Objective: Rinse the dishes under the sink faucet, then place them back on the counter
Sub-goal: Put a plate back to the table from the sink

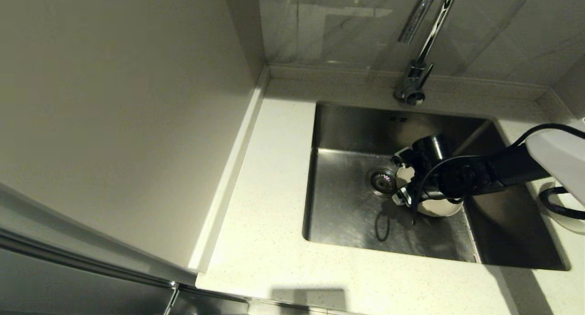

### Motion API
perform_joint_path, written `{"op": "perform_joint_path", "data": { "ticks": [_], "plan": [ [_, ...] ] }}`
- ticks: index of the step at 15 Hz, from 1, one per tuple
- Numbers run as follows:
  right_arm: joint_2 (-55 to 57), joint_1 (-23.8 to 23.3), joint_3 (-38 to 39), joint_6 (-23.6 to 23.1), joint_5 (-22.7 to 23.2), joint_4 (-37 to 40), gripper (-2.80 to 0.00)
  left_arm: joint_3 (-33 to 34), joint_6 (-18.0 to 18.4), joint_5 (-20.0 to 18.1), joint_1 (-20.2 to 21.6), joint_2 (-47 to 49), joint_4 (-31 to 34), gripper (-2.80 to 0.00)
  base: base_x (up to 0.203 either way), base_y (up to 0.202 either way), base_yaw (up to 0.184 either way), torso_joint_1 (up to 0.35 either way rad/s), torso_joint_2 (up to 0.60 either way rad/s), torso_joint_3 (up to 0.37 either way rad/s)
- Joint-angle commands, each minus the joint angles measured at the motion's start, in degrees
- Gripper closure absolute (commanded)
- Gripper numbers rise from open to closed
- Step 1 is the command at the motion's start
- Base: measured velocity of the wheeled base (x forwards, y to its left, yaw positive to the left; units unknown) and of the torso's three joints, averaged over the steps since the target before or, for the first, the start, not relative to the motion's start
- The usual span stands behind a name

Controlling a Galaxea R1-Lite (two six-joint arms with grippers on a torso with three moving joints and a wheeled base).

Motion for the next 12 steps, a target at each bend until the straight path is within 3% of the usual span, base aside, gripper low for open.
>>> {"op": "perform_joint_path", "data": {
  "ticks": [1,5,12],
  "plan": [
    [2.48,0.05,-0.60,0.02,-0.12,-1.05,-2.80,0.00,-0.04,0.04,0.00,-0.18,-0.02,0.00,0.000,0.000,0.000,0.000,0.00,0.000],
    [6.44,0.16,-1.68,-0.05,-1.71,-6.97,-2.80,0.00,-0.04,0.04,0.00,-0.18,-0.02,0.00,0.000,0.000,0.000,0.000,0.00,0.000],
    [11.24,0.31,-6.27,-0.02,-2.26,-7.63,-2.80,0.00,-0.04,0.04,0.00,-0.18,-0.02,0.00,0.000,0.000,0.000,0.000,0.00,0.000]
  ]
}}
